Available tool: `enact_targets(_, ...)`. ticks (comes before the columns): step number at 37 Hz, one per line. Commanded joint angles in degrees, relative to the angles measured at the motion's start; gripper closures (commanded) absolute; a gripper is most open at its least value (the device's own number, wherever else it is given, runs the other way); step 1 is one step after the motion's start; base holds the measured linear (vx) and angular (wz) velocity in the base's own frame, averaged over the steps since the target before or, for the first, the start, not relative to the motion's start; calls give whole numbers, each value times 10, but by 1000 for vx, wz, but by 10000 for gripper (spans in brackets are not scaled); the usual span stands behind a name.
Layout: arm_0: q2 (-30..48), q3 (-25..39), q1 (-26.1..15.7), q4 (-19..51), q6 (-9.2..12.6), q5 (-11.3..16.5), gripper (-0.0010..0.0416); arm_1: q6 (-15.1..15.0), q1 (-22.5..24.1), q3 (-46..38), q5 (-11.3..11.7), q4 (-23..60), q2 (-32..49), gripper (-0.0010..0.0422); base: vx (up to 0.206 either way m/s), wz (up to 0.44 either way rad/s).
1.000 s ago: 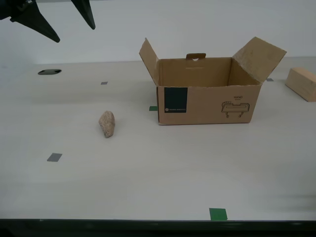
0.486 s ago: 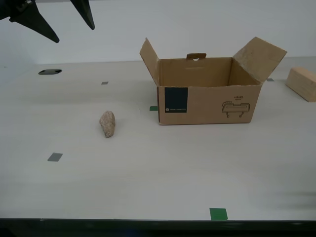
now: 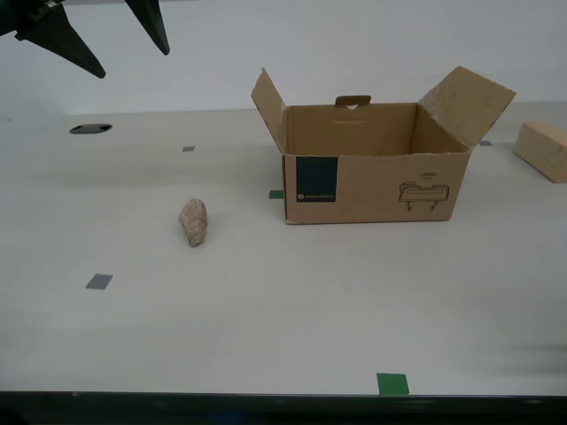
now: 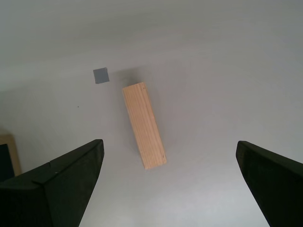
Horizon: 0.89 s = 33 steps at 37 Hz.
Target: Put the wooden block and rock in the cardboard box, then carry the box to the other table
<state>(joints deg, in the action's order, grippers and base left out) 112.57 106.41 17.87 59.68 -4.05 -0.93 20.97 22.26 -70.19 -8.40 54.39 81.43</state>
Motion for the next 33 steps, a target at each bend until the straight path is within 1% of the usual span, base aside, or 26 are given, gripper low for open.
enact_targets(1,35,21,0,-1,-8,1,16,2,0,0,5,2,0,23,0,0)
enact_targets(8,90,55,-2,-1,-12,1,16,5,0,0,5,3,0,23,0,0)
enact_targets(12,113,66,-2,-1,-22,2,16,10,0,0,5,3,0,23,0,0)
enact_targets(19,149,83,-3,-1,-31,3,16,16,0,0,5,4,0,23,0,0)
enact_targets(22,166,87,-4,-2,-31,11,16,17,0,0,5,3,0,23,0,0)
enact_targets(29,203,90,-10,-11,-36,16,16,16,0,0,5,3,0,23,0,0)
enact_targets(30,205,90,-11,-12,-37,19,16,16,0,0,5,3,0,23,0,0)
enact_targets(33,219,90,-14,-21,-37,39,16,16,0,0,7,1,0,23,0,0)
